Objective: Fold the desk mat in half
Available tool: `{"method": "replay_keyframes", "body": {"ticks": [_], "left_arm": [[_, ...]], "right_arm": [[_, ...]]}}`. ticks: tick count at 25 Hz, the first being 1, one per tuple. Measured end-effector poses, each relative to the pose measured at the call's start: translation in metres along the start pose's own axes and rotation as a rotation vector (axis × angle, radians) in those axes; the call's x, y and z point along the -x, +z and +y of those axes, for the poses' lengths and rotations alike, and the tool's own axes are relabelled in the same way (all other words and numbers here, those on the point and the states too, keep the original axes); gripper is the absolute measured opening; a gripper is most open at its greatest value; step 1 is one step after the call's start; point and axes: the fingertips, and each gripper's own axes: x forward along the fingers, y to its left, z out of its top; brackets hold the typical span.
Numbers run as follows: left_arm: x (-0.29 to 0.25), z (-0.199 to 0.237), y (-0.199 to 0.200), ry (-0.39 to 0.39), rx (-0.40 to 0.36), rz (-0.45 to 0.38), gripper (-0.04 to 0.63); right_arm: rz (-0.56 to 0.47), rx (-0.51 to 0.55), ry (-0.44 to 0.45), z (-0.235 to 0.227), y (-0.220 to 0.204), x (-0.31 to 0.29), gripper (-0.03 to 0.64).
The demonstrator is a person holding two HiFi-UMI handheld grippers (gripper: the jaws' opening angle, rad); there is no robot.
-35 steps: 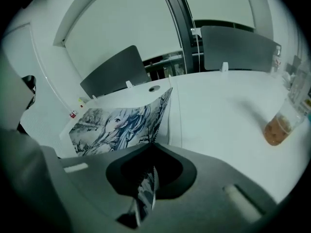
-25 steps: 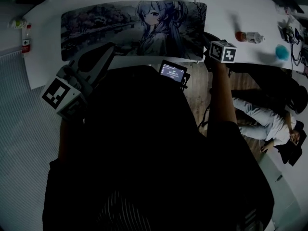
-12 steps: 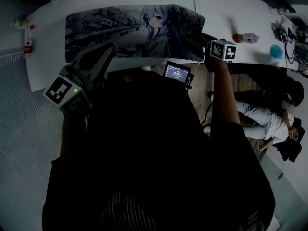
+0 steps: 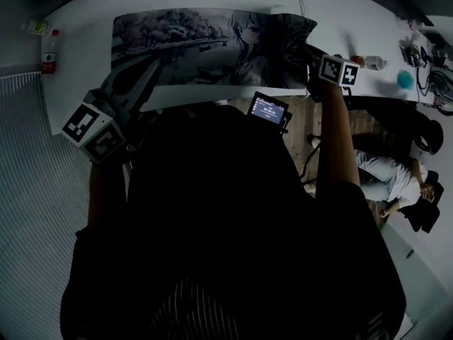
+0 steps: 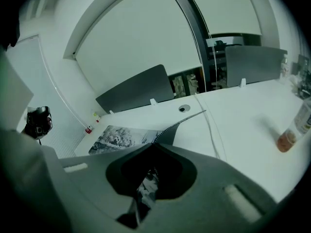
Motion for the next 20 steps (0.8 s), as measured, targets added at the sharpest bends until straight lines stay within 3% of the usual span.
{"method": "replay_keyframes", "body": {"ticks": [11,16,20], "left_arm": [[0.060,0.086,0.039,0.036,0.021,-0.047,0.008],[0.102,0.127,0.049,0.007,-0.003,-0.028,0.009],[0.108,0.131,0.044,-0.018,-0.006,-0.012,0.008]], "right_arm": [[-0.007,0.017,-0.036,0.070,0.024,-0.035,0.011],[-0.030,0.076,-0.083,0.123,0.044,-0.059,0.011],[-0.036,0.118,-0.072,0.142,0.056,-0.065,0.011]]}}
